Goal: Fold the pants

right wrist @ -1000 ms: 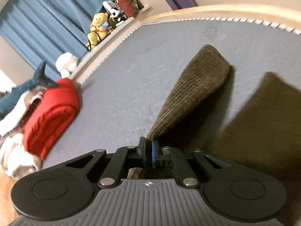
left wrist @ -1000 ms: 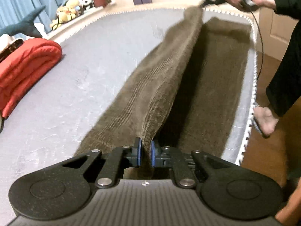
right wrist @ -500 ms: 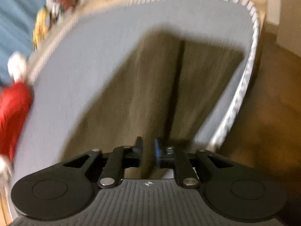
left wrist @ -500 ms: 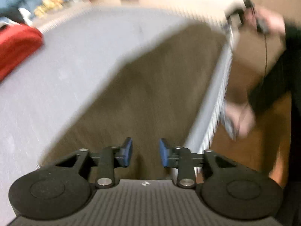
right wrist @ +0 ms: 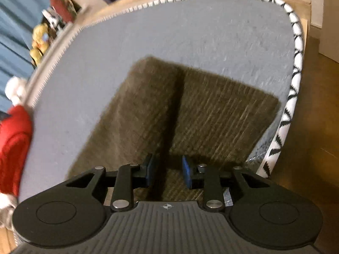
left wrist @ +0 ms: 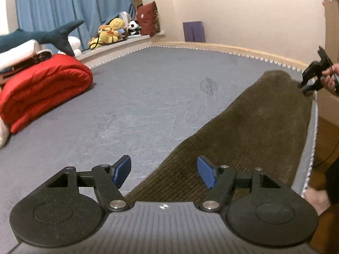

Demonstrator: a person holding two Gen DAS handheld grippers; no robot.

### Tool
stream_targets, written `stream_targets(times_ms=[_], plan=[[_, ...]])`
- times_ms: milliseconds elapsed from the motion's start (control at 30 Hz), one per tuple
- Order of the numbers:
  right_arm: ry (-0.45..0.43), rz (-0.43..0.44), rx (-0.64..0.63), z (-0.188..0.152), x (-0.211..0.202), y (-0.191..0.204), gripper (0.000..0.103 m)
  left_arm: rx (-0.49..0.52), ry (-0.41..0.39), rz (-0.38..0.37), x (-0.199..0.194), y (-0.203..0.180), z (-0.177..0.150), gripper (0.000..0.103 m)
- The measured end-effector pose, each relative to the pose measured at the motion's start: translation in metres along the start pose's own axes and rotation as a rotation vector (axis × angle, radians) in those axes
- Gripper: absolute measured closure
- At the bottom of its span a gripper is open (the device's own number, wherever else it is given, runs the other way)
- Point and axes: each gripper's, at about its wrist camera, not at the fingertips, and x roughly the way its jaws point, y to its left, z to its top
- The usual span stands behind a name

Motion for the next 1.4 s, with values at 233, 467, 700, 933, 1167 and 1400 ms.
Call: stream_targets(times_ms=[233,467,700,933,1167,1400], plan=[[-0.051,-0.023,-0.105,-0.009,0.011,0.047,0.075,-0.060,0.000,0.031,0.005,0.013,-0.005,0.022],[-0.165,0.245,-0.289,-0.013,0.015,0.102,0.077,-0.069,0.028,0.044,0.001,0.025,-0.006,0.019],[-0.166,0.076,-0.007,-0.006,0.002,0.060,0.070,-0.009,0.034,0.056,-0.006,0.019,-0.012,0.019],[-0.110,-0.045,0.204,-0.026,-0.032,0.027,0.065,0.035,0.045,0.063,-0.006,0.015,-0.016,0.019],[-0.013,-0.108,0.192,-0.054,-0.016,0.041,0.064,0.034,0.040,0.063,-0.004,0.014,-0.013,0.019],[-0.042,-0.136,0.111,-0.049,-0.004,0.060,0.074,0.061,0.053,0.060,-0.002,0.011,-0.016,0.019]])
